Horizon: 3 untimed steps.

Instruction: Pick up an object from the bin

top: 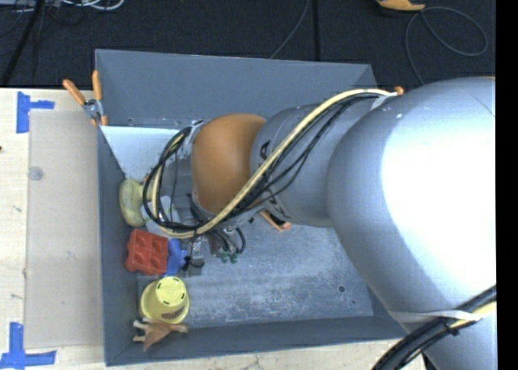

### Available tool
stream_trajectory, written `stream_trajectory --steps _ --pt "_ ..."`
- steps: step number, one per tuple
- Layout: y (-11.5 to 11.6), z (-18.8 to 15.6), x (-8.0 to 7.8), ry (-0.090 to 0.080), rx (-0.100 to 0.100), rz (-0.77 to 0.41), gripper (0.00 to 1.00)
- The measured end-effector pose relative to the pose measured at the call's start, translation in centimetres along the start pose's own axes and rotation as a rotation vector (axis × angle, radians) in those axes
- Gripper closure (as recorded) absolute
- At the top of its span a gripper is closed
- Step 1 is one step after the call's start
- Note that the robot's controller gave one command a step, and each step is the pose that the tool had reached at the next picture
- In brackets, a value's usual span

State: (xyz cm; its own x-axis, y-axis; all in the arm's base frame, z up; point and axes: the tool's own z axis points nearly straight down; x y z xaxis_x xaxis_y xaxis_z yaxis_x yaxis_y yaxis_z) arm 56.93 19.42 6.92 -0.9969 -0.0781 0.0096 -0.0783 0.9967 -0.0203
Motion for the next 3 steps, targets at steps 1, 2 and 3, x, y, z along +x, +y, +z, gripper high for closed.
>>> stream_trajectory --steps 1,2,3 --pt "0.0 0.0 0.0 0.000 0.000 0.000 1.00" --pt "-0.1 -0.3 0.1 0.002 0.000 0.001 1.00" --pt "-0.1 -1.3 0.2 0.003 0.000 0.002 1.00"
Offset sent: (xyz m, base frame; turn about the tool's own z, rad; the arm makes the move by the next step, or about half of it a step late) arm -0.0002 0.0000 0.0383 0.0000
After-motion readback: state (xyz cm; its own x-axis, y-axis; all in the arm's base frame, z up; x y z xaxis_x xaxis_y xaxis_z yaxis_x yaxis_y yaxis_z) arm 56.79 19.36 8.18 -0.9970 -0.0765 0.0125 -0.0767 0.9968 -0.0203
